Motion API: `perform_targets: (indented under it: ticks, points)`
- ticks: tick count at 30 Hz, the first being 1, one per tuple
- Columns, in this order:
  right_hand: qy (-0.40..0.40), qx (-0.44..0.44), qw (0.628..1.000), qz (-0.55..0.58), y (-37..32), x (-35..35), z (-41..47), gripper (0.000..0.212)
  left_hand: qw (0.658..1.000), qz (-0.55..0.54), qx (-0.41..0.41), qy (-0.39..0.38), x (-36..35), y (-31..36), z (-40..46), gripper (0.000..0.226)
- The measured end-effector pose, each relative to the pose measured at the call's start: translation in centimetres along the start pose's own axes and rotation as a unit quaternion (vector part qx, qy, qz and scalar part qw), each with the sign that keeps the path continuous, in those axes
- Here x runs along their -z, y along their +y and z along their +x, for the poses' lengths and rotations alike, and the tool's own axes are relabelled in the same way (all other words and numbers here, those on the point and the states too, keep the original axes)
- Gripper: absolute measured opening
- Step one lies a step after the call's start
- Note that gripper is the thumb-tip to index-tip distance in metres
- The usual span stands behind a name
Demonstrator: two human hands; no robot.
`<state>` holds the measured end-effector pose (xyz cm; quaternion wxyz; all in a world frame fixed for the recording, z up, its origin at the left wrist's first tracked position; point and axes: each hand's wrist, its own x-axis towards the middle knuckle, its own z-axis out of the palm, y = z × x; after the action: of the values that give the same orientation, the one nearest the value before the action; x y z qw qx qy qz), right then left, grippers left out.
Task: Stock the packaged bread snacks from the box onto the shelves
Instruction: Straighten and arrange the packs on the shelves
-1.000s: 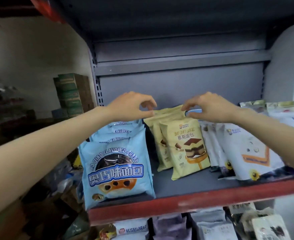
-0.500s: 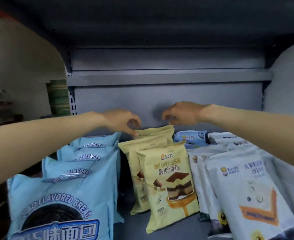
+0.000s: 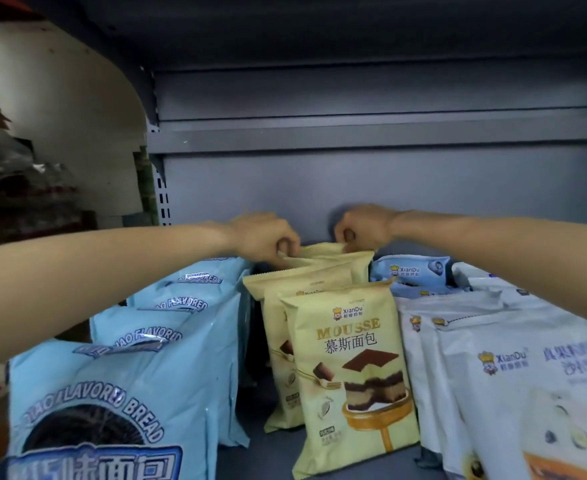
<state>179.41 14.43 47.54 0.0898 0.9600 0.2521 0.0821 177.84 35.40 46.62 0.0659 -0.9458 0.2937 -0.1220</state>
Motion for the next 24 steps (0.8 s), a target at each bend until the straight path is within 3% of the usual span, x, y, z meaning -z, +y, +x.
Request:
perform_targets:
  ticks: [6,13,18,21,24]
  points:
    - [0.111,-0.008,0.994,0.017,-0.7,-1.5,1.5,0.014,1.000,0.024,0.015,-0.006,-0.2,-1.3,-0.7,0.011]
    - [0.112,-0.004,0.985,0.130,-1.2,-1.5,1.8,0.013,0.999,-0.022,0.022,-0.023,-0.6,-2.2,-1.8,0.012]
    - [0.046,-0.005,0.988,0.148,-1.4,-0.2,0.3,0.021,0.995,-0.079,0.030,-0.048,0.2,-1.3,-2.2,0.022]
    - [0.110,0.037,0.990,0.078,-1.6,1.1,-2.0,0.024,0.996,-0.085,0.026,0.008,0.8,-0.5,-3.0,0.030]
    - [0.057,0.092,0.987,0.119,-1.8,2.1,-5.2,0.025,0.980,-0.192,0.027,-0.039,1.8,1.0,-4.2,0.046]
